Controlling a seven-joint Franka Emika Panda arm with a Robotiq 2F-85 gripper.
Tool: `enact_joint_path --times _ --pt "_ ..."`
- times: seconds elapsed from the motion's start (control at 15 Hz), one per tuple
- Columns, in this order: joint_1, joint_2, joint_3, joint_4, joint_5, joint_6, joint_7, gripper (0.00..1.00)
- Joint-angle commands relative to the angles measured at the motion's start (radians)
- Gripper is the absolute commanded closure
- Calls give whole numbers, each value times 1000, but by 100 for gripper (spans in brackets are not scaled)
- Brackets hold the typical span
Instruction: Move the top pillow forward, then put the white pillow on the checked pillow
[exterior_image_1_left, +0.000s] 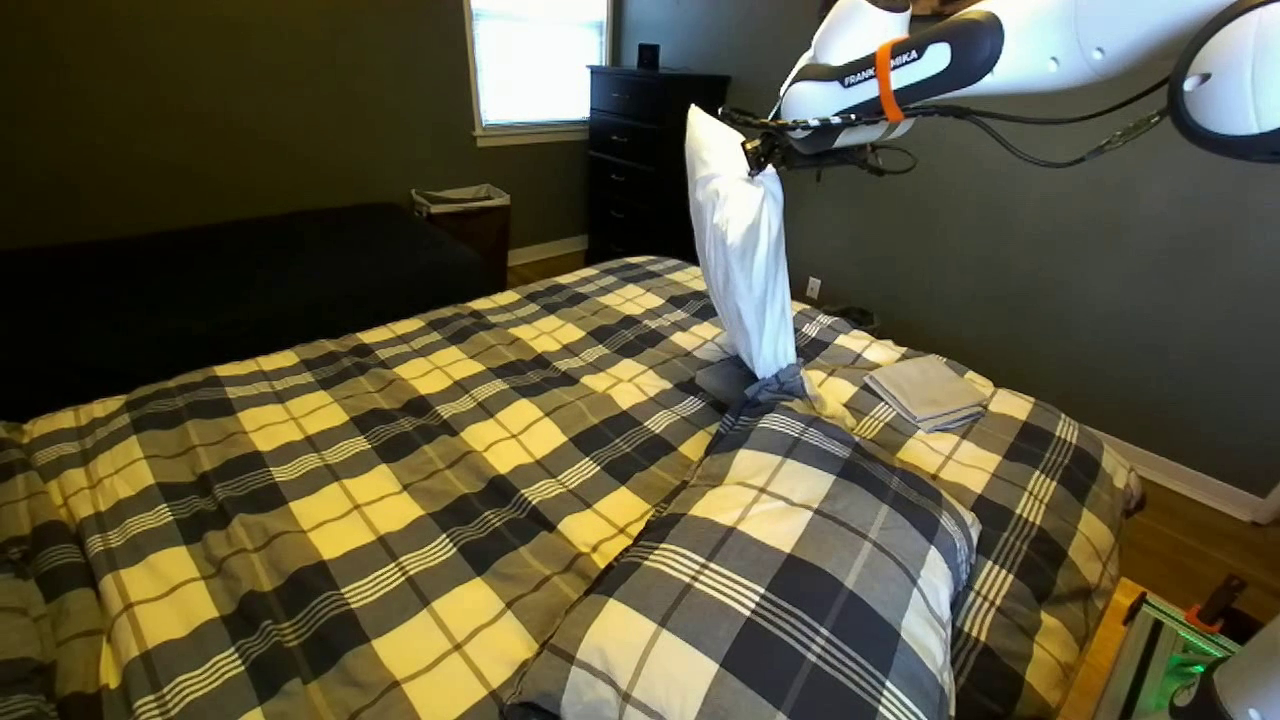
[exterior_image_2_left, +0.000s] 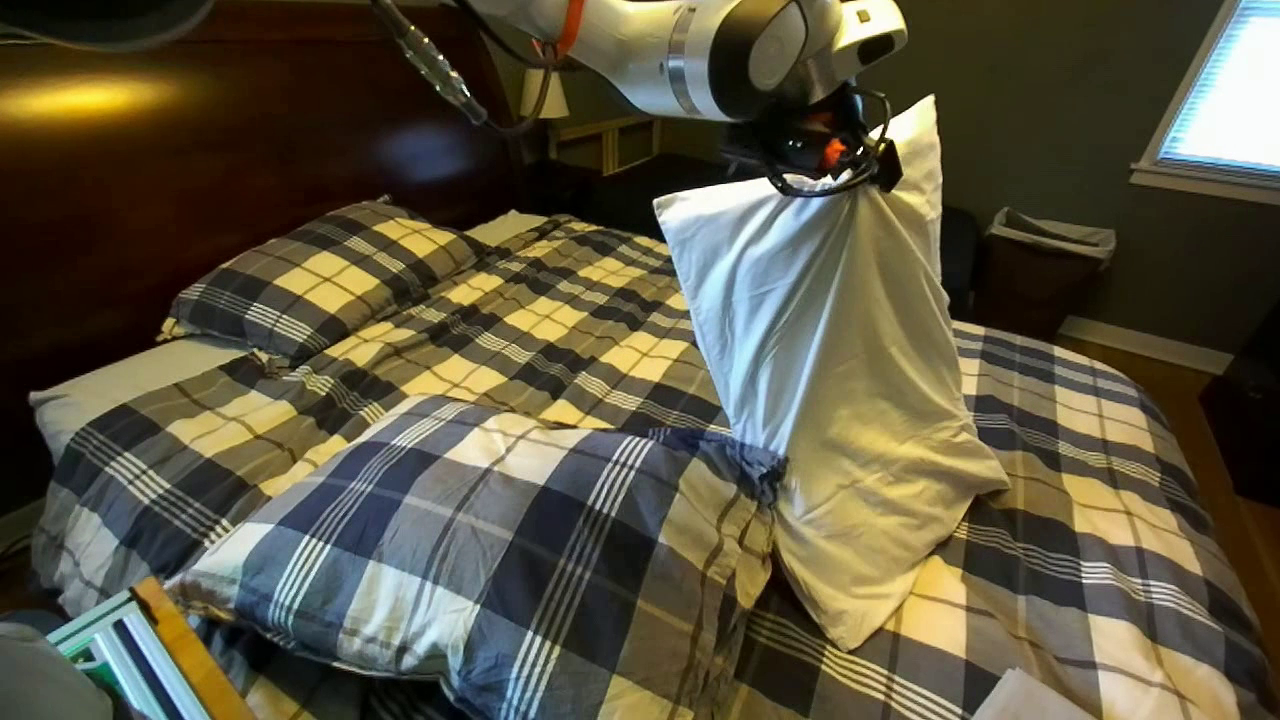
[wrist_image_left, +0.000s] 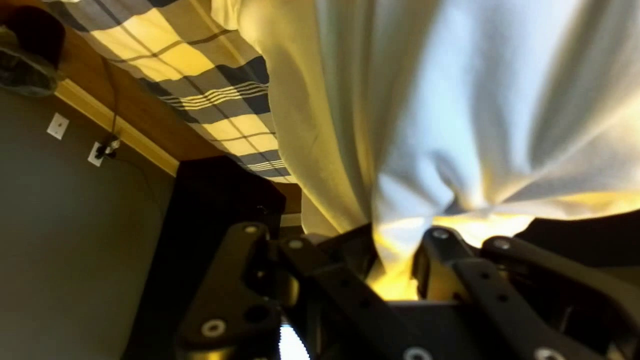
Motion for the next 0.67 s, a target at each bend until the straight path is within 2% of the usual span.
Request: enact_joint_path --times 0.0,0.4,0.6 --pt "-34 -44 2 25 -49 -68 -97 98" --pt "-61 -110 -8 31 -102 -160 -204 98" --pt "-78 -169 37 -12 -45 -208 -306 98"
